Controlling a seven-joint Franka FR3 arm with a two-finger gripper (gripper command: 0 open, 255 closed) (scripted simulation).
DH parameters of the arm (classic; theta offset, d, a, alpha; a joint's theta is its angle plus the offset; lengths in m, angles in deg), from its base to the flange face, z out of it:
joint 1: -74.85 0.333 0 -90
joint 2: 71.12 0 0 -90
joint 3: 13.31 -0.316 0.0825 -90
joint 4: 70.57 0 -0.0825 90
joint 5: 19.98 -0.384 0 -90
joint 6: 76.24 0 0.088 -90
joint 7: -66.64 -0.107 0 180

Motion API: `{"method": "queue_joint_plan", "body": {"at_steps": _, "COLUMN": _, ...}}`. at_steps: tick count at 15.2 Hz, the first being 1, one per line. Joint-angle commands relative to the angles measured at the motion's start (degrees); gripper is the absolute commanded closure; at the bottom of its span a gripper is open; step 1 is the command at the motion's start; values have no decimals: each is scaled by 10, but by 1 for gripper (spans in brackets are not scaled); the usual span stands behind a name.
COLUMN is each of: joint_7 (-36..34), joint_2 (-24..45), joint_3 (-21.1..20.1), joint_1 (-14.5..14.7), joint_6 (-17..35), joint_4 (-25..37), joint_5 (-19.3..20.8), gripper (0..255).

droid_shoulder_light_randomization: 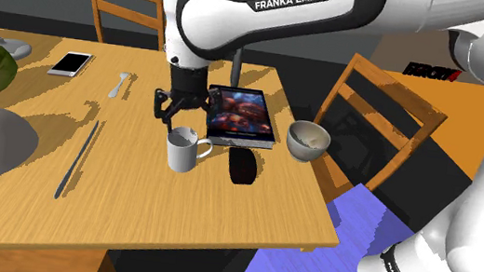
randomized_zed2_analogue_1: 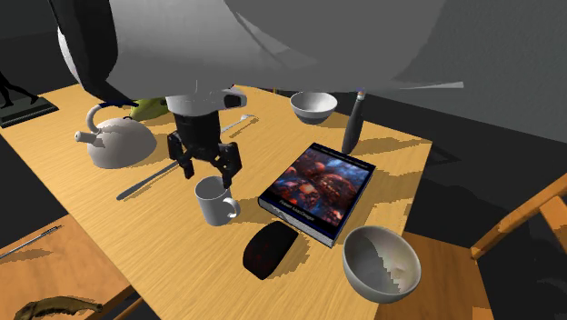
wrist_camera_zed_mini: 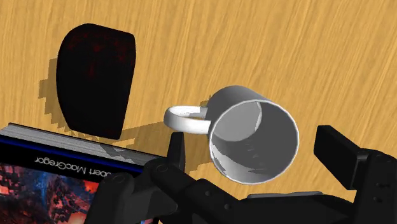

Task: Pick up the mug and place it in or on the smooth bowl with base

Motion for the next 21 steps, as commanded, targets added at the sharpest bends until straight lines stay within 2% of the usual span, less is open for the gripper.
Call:
{"method": "queue_joint_plan", "body": {"at_steps": 1, "joint_7": -24, "joint_2": 59, "joint_3": 4, "joint_1": 21, "joint_6": -14, "joint_4": 61, "joint_5": 20, "gripper": 0}}
{"method": "queue_joint_plan", "body": {"at_steps": 4, "joint_7": -48, "joint_2": 133, "joint_3": 12, "joint_1": 54, "joint_6": -39, "joint_4": 149, "joint_5": 40, "gripper": 0}}
{"method": "queue_joint_plan", "body": {"at_steps": 12, "joint_7": -51, "joint_2": 139, "joint_3": 15, "joint_1": 53, "joint_6": 16, "joint_4": 99, "joint_5": 43, "gripper": 0}}
{"method": "queue_joint_plan", "body": {"at_steps": 19, "joint_7": -51, "joint_2": 140, "joint_3": 15, "joint_1": 53, "joint_6": 16, "joint_4": 99, "joint_5": 43, "gripper": 0}}
{"method": "queue_joint_plan", "body": {"at_steps": 20, "joint_7": -51, "joint_2": 140, "joint_3": 15, "joint_1": 53, "joint_6": 16, "joint_4": 99, "joint_5": 43, "gripper": 255}}
{"method": "queue_joint_plan", "body": {"at_steps": 21, "joint_7": -51, "joint_2": 140, "joint_3": 15, "joint_1": 53, "joint_6": 16, "joint_4": 99, "joint_5": 43, "gripper": 255}}
